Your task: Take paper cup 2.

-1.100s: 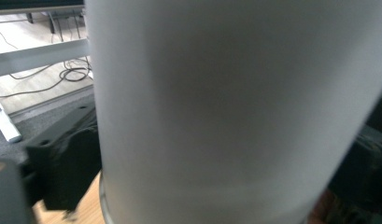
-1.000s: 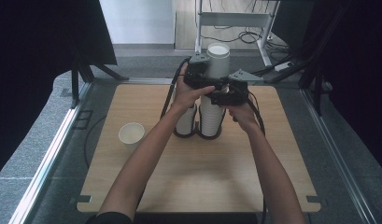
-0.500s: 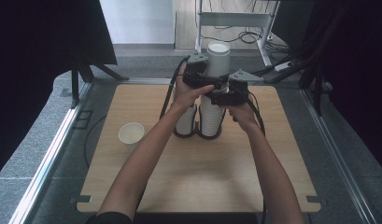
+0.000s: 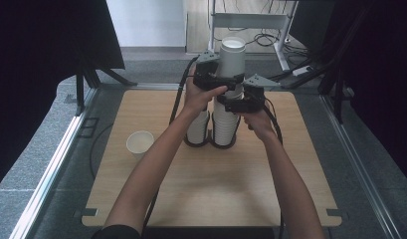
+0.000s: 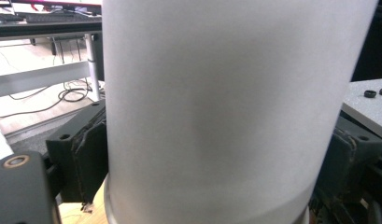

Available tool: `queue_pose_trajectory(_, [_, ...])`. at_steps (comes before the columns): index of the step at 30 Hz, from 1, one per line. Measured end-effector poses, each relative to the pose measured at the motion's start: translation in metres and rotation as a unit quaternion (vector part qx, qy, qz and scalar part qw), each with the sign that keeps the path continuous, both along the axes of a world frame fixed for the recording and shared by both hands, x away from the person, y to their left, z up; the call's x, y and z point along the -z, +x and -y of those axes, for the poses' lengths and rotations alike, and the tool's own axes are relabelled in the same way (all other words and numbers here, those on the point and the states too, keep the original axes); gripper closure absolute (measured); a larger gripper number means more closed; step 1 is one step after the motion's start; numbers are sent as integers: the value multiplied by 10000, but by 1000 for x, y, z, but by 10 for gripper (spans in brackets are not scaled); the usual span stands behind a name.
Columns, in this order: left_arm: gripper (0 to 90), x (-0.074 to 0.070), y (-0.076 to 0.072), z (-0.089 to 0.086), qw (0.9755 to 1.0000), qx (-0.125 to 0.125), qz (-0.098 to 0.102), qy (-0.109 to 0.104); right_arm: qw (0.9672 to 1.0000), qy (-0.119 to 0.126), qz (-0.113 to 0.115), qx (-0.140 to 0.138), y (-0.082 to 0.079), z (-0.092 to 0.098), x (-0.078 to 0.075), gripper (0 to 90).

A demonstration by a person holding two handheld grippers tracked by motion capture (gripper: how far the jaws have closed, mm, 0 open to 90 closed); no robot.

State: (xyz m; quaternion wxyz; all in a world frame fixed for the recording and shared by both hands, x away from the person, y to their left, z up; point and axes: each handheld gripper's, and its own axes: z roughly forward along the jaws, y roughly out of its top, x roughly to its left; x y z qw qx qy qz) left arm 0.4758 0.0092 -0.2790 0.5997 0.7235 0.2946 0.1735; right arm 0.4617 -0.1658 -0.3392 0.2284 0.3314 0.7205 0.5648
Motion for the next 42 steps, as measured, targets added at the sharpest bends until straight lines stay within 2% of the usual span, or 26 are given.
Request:
queue_pose_trajectory(9, [125, -5, -1, -1, 9998, -70, 126, -167, 10000, 3, 7, -8, 0, 0, 0, 37])
queue_pose_trajectory(17, [127, -21, -2, -5, 9986, -85, 301, -429, 10000, 13, 0, -1, 1, 0, 0, 37])
queue_pose_trajectory(22, [128, -28, -2, -8, 9980, -102, 358, -516, 10000, 8, 2, -7, 1, 0, 0, 37])
queue_pose_trajectory(34, [130, -51, -13, -27, 9940, -88, 577, -922, 10000, 39, -13, -1, 1, 1, 0, 37])
queue_pose_trajectory(37, [131, -53, -17, -32, 9937, -90, 580, -956, 10000, 42, -11, 4, 2, 1, 1, 37])
queue_pose_trajectory(42, [130, -54, -25, -41, 9942, -76, 595, -895, 10000, 31, 9, -1, 1, 0, 0, 37])
